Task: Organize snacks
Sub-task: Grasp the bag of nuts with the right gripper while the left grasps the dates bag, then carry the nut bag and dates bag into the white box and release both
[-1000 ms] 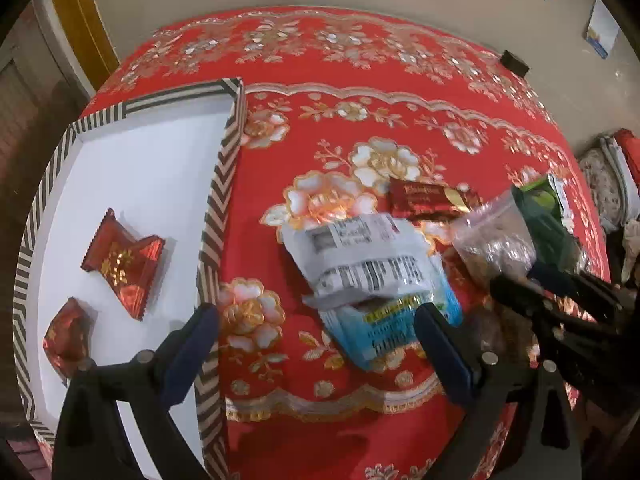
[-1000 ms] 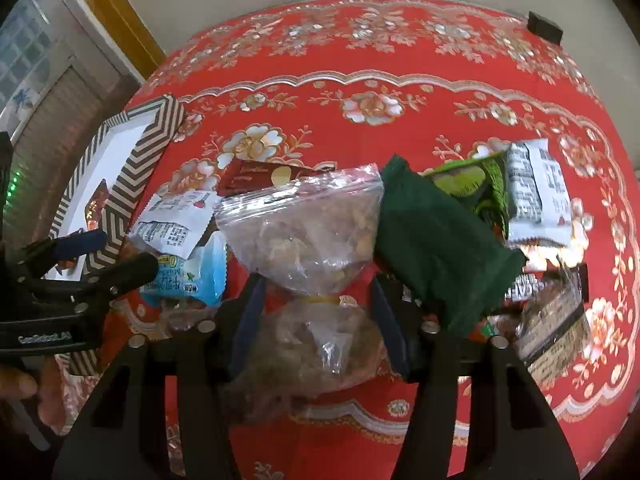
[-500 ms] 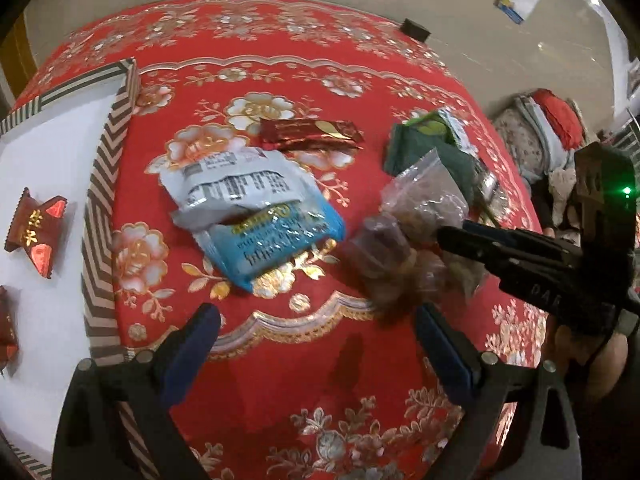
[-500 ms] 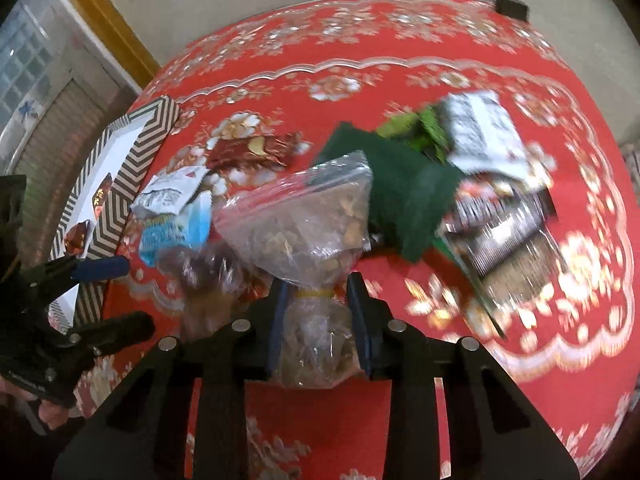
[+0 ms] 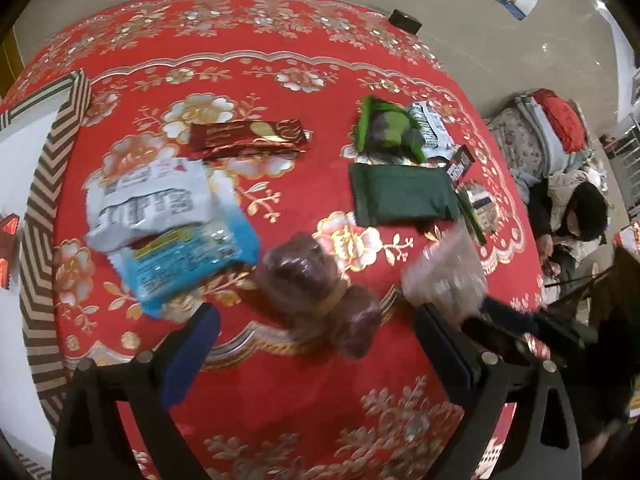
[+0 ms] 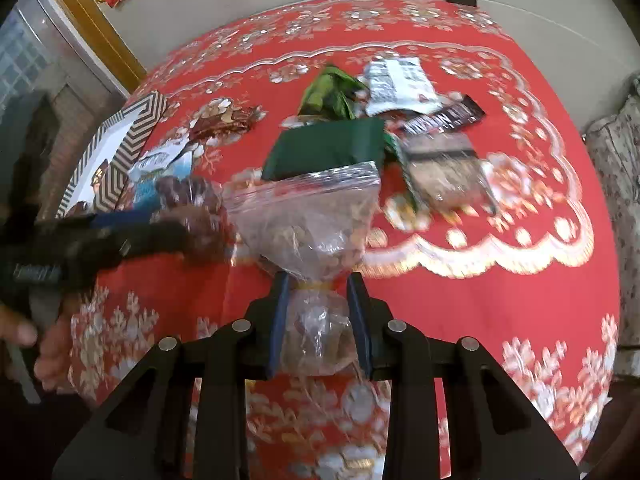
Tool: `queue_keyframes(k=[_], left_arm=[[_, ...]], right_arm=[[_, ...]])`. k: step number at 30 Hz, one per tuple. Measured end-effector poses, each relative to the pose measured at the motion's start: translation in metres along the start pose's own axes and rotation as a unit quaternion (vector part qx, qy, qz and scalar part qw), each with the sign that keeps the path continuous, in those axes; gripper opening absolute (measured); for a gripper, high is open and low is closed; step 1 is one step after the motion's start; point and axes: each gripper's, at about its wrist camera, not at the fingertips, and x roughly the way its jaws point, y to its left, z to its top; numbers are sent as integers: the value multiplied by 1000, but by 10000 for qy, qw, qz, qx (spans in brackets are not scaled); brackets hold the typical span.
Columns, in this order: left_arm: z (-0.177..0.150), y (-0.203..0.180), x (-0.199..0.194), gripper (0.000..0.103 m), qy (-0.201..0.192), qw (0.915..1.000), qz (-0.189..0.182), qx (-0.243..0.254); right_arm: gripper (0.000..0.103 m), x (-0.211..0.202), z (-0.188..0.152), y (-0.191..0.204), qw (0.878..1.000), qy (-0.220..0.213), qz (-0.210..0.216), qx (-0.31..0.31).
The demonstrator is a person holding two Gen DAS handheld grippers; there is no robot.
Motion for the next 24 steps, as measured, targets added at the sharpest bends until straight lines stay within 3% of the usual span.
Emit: queue_keyframes(k=[4, 11, 15, 20, 24], left_arm=[[4, -12, 13, 98, 121, 9992, 367, -98], [1, -26, 23, 59, 140, 9950, 985, 104], [-2, -24, 21, 47, 80, 9949, 1000, 62], [-12, -14, 12, 44, 89, 9975, 695, 25], [-23, -8, 2, 44, 78, 9985, 547, 18]], right_arm=[[29, -8, -13, -13, 10000, -8, -5, 97], [29, -8, -16, -20, 9999, -69, 147, 40], [30, -5, -15, -19, 9997, -92, 202, 69], [46, 4, -15, -12, 9998, 15, 67, -173], [43, 3, -18, -1, 9978, -32, -332, -571]])
